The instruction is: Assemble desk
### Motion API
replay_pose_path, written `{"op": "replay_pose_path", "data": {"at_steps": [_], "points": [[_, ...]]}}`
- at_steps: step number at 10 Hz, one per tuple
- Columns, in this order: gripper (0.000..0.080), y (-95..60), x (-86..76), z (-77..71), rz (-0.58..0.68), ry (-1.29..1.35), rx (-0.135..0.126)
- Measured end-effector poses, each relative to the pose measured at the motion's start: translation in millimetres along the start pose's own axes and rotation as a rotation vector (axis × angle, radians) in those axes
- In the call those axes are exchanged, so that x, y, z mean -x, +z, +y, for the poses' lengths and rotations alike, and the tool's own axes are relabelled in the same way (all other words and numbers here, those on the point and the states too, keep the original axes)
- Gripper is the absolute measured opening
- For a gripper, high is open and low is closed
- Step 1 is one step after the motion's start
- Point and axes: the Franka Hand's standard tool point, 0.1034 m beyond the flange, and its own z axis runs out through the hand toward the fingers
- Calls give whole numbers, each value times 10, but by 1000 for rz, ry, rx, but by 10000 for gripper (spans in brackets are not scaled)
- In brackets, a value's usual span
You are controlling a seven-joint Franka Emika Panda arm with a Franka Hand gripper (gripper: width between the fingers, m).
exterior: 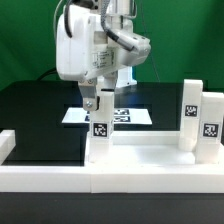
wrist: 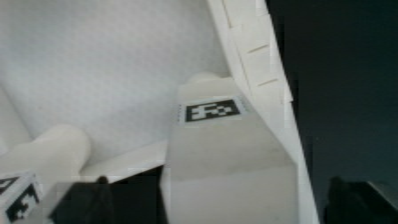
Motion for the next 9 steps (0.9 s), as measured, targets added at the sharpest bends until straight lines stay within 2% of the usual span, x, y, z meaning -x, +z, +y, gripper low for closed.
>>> {"op": "replay_pose_path", "data": {"at_steps": [1,3,4,9], "points": [[612,-84,37,-10,-12,-7,-8],[647,-342,239,3,-49,-21,-14],[647,-396,329,12,-57,-21,-19],[649,-349,335,28,-51,-38,-15]]}}
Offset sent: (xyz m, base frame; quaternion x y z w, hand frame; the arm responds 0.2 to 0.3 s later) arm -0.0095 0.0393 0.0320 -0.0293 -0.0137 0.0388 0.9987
